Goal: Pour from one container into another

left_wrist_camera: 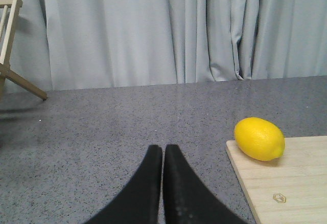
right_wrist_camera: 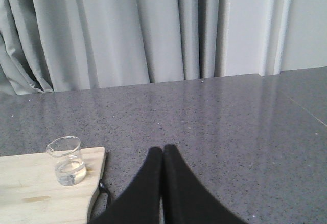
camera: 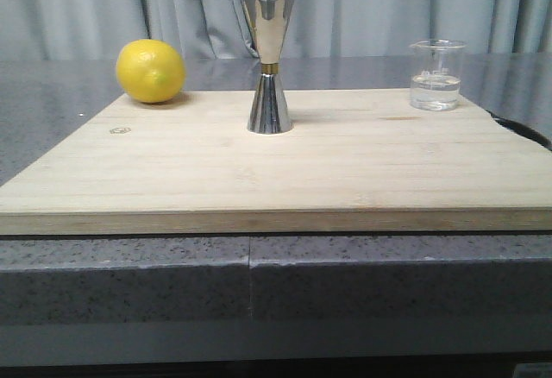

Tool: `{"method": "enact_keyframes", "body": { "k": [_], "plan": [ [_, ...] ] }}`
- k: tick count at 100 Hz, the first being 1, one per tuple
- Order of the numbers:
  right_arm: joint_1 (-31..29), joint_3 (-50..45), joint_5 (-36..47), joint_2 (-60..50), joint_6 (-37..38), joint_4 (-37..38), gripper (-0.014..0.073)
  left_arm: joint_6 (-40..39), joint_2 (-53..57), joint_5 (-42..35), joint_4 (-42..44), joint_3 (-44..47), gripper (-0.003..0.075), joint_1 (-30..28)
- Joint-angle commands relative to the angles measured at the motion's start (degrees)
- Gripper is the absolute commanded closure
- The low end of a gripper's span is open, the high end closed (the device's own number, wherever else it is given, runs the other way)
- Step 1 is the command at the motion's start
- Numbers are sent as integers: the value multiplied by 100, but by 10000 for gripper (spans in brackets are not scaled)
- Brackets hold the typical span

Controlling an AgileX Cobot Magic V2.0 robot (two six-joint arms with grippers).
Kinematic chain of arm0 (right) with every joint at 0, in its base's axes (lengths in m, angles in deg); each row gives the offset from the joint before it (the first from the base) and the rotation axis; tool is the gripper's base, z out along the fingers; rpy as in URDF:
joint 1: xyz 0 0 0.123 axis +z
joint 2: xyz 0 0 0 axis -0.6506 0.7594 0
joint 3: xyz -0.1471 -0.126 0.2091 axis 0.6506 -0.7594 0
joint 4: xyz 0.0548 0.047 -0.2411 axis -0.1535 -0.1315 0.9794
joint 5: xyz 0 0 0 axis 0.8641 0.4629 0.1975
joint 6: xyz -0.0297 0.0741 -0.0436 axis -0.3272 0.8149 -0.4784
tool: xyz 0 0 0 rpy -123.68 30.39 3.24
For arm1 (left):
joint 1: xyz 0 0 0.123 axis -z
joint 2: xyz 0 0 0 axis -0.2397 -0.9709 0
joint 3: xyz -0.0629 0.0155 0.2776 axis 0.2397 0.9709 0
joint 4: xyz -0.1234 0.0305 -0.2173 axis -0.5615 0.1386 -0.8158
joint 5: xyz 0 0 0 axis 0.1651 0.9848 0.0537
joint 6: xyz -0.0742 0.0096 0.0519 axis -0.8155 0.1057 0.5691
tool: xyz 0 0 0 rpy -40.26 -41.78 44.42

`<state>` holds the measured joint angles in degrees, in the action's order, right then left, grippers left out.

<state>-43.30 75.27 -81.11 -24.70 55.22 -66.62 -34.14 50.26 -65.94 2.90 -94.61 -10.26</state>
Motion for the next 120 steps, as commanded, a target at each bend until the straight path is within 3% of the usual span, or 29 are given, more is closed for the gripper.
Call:
{"method": "enact_keyframes", "body": {
  "k": [1, 17, 27, 34, 41, 49, 56, 120],
  "plan": [
    [-3, 197, 417, 117, -56, 92, 660, -13, -99, -466, -64, -187, 741, 47],
    [-3, 197, 403, 117, -56, 92, 605, -13, -99, -466, -64, -187, 740, 47],
    [-3, 197, 403, 117, -56, 103, 414, -13, -144, -466, -26, -187, 680, 34],
    [-3, 197, 403, 117, -56, 128, 263, -13, -181, -466, 30, -187, 541, 34],
    [-3, 197, 394, 117, -56, 128, 159, -13, -198, -466, 79, -187, 355, 34],
    [-3, 197, 394, 117, -56, 128, 123, -13, -198, -480, 79, -187, 162, 34],
    [-3, 197, 394, 117, -56, 128, 124, -13, -198, -480, 79, -187, 90, 34],
    [-3, 197, 321, 117, -56, 101, 124, -13, -198, -489, -79, -177, 125, 34]
  ]
}}
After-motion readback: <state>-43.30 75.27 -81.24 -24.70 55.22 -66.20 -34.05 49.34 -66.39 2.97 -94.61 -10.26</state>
